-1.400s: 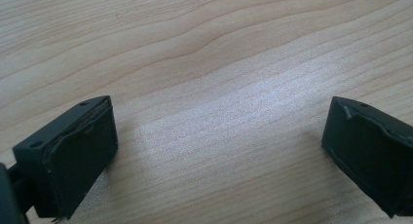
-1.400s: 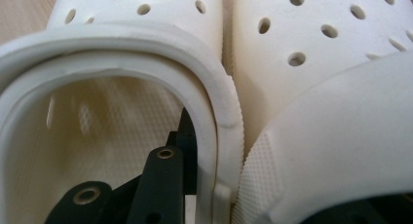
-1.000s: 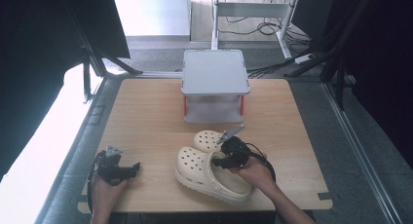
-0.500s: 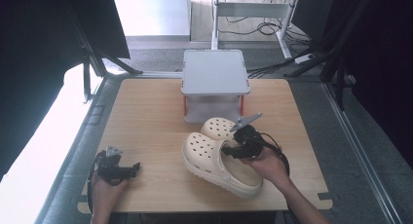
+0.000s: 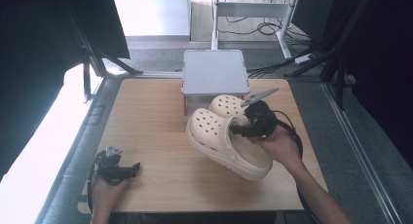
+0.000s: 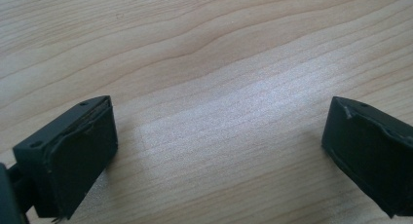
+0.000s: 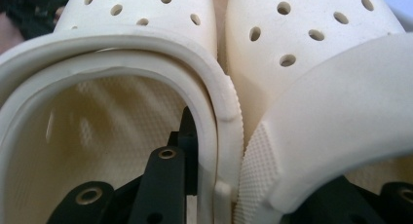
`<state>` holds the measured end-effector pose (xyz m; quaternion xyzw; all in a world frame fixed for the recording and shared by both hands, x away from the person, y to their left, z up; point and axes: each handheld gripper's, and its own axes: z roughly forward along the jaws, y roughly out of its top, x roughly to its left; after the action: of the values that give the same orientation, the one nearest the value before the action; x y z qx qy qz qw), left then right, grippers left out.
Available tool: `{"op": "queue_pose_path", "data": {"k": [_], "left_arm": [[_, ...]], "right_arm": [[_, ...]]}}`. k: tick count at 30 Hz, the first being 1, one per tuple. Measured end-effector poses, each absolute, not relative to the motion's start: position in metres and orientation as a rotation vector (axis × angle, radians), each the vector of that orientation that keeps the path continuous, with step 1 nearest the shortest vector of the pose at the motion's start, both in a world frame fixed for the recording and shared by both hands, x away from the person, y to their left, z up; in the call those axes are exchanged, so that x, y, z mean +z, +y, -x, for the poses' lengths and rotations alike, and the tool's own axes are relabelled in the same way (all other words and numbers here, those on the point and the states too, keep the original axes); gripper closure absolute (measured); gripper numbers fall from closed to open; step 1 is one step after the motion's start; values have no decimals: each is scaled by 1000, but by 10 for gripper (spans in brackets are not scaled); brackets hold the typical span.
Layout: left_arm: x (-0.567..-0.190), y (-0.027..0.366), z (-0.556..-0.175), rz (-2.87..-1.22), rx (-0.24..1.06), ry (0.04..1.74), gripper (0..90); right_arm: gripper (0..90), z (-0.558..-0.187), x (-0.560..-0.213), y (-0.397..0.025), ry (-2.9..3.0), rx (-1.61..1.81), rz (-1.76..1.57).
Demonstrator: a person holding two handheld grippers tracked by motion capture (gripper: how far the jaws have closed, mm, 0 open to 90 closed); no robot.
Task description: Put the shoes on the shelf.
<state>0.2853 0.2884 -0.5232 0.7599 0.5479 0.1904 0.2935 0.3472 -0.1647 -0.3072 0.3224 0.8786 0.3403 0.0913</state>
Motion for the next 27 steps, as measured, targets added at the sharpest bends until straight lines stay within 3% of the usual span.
{"op": "queue_pose_path", "data": {"k": [10,27], "left_arm": [[-523,288,-285,-2021,504,1460,0],[-523,288,-285,-2025,502,1455,0]], "right_arm": [[700,-389,-277,-154,2498,980,-1064],[698,-475,-265,-103,2341,956,-1315]]}}
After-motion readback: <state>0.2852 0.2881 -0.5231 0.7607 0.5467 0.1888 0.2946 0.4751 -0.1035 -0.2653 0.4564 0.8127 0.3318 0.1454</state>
